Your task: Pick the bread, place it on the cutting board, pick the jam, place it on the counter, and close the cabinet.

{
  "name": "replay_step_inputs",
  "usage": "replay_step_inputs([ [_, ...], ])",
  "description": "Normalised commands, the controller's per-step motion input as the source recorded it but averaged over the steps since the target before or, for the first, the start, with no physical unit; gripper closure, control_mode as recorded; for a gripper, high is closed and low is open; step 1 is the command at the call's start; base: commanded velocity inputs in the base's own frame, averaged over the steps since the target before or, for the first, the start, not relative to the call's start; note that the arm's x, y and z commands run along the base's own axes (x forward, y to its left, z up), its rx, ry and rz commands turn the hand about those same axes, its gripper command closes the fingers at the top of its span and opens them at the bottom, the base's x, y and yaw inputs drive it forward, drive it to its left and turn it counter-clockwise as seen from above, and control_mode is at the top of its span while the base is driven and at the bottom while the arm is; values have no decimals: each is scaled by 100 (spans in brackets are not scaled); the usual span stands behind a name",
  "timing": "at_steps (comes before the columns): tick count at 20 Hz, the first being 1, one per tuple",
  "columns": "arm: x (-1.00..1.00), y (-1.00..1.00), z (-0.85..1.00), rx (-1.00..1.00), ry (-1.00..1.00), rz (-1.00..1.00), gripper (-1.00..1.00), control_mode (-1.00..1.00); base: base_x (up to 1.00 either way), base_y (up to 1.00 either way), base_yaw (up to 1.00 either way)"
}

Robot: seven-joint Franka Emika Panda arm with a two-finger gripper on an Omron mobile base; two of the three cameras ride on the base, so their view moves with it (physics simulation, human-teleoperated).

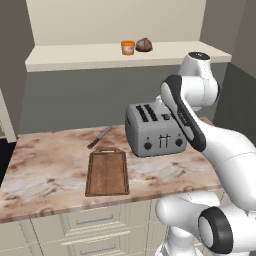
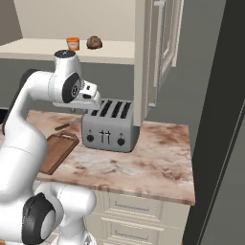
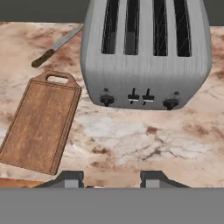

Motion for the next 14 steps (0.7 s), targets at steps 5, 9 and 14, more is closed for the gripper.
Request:
replay_step_inputs([
  [5, -6, 0, 16, 0, -9, 0, -100, -100, 0, 0, 0],
  [9, -13, 5, 30, -1, -18, 0, -100, -100, 0, 0, 0],
  [14, -13, 0, 38, 0, -18, 0, -100, -100, 0, 0, 0],
])
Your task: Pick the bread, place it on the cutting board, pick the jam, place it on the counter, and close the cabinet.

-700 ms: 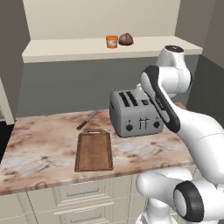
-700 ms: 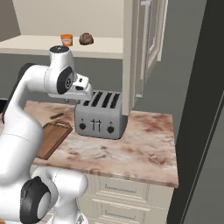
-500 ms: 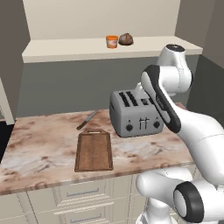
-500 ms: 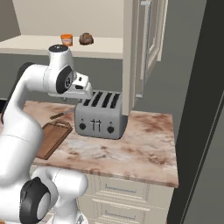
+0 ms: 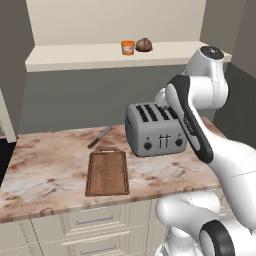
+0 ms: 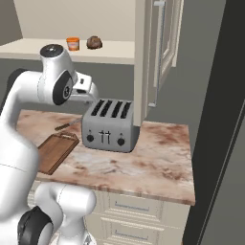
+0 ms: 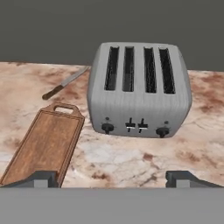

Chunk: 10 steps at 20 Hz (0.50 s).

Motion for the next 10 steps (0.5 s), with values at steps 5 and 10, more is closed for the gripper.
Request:
replay_step_inputs([
  [5, -24, 0, 50, 0, -8, 0, -100, -100, 0, 0, 0],
  [10, -15, 2, 57, 0, -1, 0, -100, -100, 0, 0, 0],
])
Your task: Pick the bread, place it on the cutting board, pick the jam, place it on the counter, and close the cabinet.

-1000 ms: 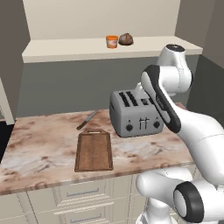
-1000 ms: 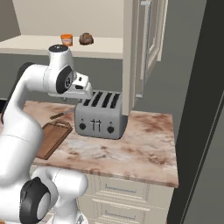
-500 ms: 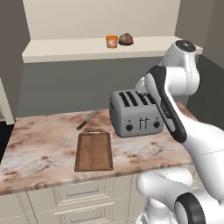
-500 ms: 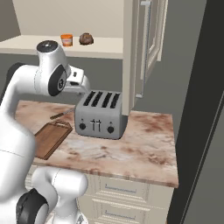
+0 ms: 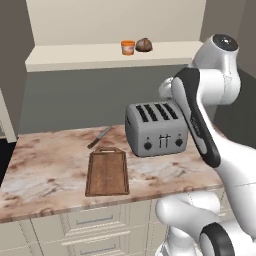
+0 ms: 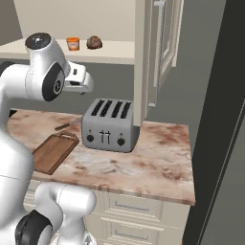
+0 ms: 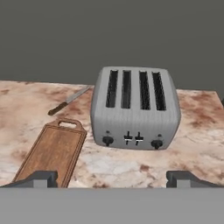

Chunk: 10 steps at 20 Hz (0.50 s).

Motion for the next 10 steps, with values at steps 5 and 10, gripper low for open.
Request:
replay_step_inputs([
  [5, 2, 5, 42, 0, 0, 0, -100, -100, 0, 0, 0],
  [10, 0, 9, 34, 0, -6, 0, -100, -100, 0, 0, 0],
])
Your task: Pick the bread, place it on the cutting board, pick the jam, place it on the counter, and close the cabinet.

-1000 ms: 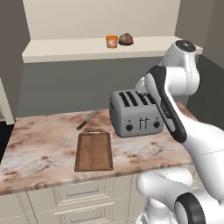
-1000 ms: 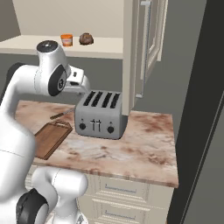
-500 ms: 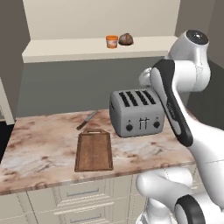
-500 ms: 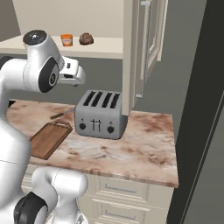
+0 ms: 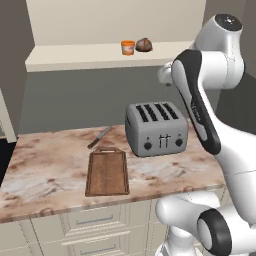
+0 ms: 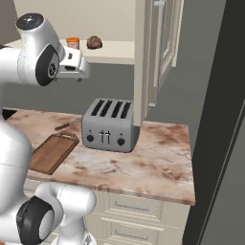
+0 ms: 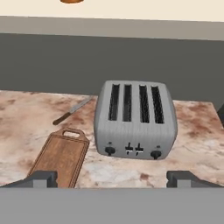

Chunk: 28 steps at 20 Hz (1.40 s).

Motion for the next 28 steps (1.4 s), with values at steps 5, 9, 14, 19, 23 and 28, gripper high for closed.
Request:
replay_step_inputs([
  [5, 0, 19, 39, 0, -7, 0, -100, -100, 0, 0, 0],
  [9, 0, 31, 33, 0, -2, 0, -100, -100, 0, 0, 0],
  [14, 5, 34, 21, 0, 0, 0, -100, -100, 0, 0, 0],
  [19, 16, 32, 20, 0, 0, 0, -100, -100, 0, 0, 0],
  [23, 42, 26, 6, 0, 0, 0, -100, -100, 0, 0, 0],
  [28, 45, 25, 2, 0, 0, 0, -100, -100, 0, 0, 0],
])
